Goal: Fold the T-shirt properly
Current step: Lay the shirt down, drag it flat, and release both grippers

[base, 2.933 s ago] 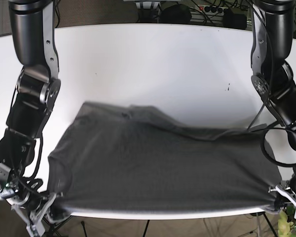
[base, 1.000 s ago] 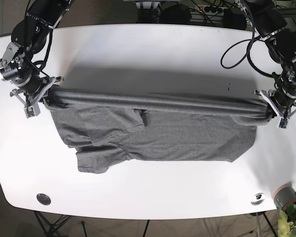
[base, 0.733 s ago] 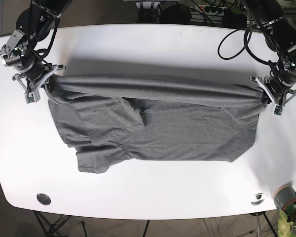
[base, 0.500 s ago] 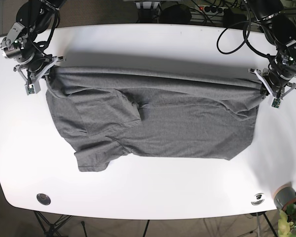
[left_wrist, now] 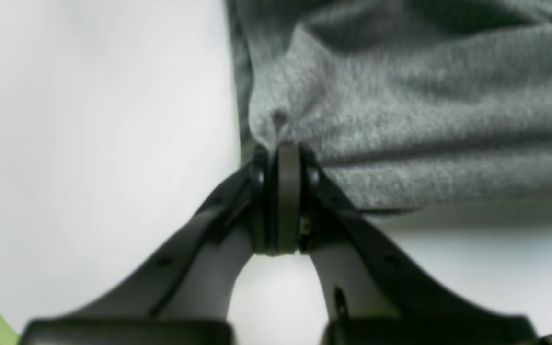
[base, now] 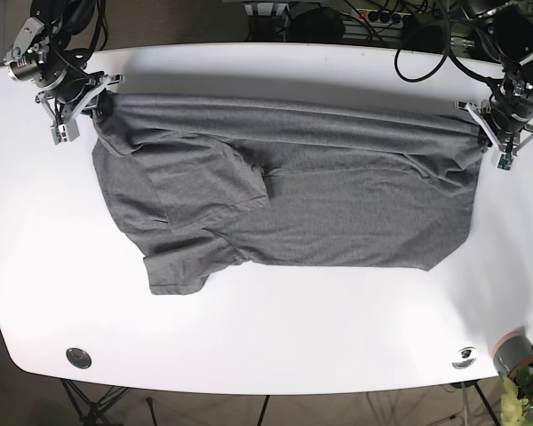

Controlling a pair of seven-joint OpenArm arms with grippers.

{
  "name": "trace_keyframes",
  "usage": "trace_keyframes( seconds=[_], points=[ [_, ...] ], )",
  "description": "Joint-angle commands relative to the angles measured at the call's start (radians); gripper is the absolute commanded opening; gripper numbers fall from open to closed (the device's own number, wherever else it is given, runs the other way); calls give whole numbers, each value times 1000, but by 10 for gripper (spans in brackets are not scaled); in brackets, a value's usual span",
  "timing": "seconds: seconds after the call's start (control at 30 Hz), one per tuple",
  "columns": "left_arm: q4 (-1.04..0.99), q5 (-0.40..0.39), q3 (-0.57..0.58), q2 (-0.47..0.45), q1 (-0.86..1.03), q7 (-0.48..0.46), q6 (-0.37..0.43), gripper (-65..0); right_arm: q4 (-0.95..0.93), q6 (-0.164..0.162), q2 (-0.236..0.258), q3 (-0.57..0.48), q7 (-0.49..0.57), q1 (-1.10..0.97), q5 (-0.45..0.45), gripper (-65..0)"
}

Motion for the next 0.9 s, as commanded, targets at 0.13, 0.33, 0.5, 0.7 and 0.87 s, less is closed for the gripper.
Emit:
trace_keyframes(
  seconds=[0.13,0.33,0.5,0.7,0.87],
  points=[
    [14,5,-7,-40,43,-12,6,-650,19,-1,17,5,11,-48,9,-458],
    [12,5,-8,-43,66,-9,6,-399,14,-1,50,6,-71,-62,9,-311],
    [14,3,-68,-62,95,-9,6,-253,19,-1,74,60,-115,-85,9,-170],
    [20,-12,-165,-63,95,-9,6,-253,17,-1,117,112,-188,-85,11,-162],
    [28,-104,-217,-63,91,-9,6,-254,25,-1,115,144,-188,-72,63,-162]
  ],
)
